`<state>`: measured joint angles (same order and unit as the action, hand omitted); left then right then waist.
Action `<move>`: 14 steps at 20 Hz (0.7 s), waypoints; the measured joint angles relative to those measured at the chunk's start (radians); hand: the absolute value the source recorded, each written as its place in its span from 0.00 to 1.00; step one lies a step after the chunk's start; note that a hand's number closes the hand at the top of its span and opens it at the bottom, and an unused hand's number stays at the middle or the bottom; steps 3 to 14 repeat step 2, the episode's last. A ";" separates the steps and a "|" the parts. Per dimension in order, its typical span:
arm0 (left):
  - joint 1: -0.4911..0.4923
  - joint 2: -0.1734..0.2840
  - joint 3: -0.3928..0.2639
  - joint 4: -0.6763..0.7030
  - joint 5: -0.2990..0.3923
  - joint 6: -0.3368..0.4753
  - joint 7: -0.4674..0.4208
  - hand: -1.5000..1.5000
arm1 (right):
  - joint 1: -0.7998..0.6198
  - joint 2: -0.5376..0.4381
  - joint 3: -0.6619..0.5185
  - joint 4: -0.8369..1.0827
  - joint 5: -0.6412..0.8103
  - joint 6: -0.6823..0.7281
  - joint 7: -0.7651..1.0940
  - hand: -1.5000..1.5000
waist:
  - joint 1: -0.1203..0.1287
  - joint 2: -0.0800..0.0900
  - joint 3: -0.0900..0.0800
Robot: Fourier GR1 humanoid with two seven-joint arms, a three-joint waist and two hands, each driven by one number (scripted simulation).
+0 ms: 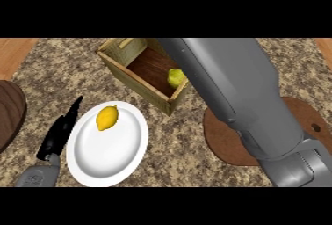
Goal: Pick the pear from the cutting board and place it in the basket
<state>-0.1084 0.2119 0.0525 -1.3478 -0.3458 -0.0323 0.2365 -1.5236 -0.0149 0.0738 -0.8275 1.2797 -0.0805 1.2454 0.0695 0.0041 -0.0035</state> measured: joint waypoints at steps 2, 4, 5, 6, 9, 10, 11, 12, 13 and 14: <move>0.007 -0.003 0.003 -0.002 -0.001 0.008 0.003 0.50 | 0.005 0.000 -0.041 -0.014 0.042 -0.027 -0.002 0.00 | -0.013 -0.005 0.001; 0.007 -0.003 0.003 -0.002 -0.001 0.008 0.003 0.50 | 0.005 0.000 -0.041 -0.014 0.042 -0.027 -0.002 0.00 | -0.013 -0.005 0.001; 0.007 -0.003 0.003 -0.002 -0.001 0.008 0.003 0.50 | 0.005 0.000 -0.041 -0.014 0.042 -0.027 -0.002 0.00 | -0.013 -0.005 0.001; 0.007 -0.003 0.003 -0.002 -0.001 0.008 0.003 0.50 | 0.005 0.000 -0.041 -0.014 0.042 -0.027 -0.002 0.00 | -0.013 -0.005 0.001; 0.007 -0.003 0.003 -0.002 -0.001 0.008 0.003 0.50 | 0.005 0.000 -0.041 -0.014 0.042 -0.027 -0.002 0.00 | -0.013 -0.005 0.001; 0.007 -0.003 0.003 -0.002 -0.001 0.008 0.003 0.50 | 0.005 0.000 -0.041 -0.014 0.042 -0.027 -0.002 0.00 | -0.013 -0.005 0.001; 0.007 -0.003 0.003 -0.002 -0.001 0.008 0.003 0.50 | 0.005 0.000 -0.041 -0.014 0.042 -0.027 -0.002 0.00 | -0.013 -0.005 0.001; 0.007 -0.003 0.003 -0.002 -0.001 0.008 0.003 0.50 | 0.005 0.000 -0.041 -0.014 0.042 -0.027 -0.002 0.00 | -0.013 -0.005 0.001; 0.007 -0.003 0.003 -0.002 -0.001 0.008 0.003 0.50 | 0.005 0.000 -0.041 -0.014 0.042 -0.027 -0.002 0.00 | -0.013 -0.005 0.001; 0.007 -0.003 0.003 -0.002 -0.001 0.008 0.003 0.50 | 0.005 0.000 -0.041 -0.014 0.042 -0.027 -0.002 0.00 | -0.013 -0.005 0.001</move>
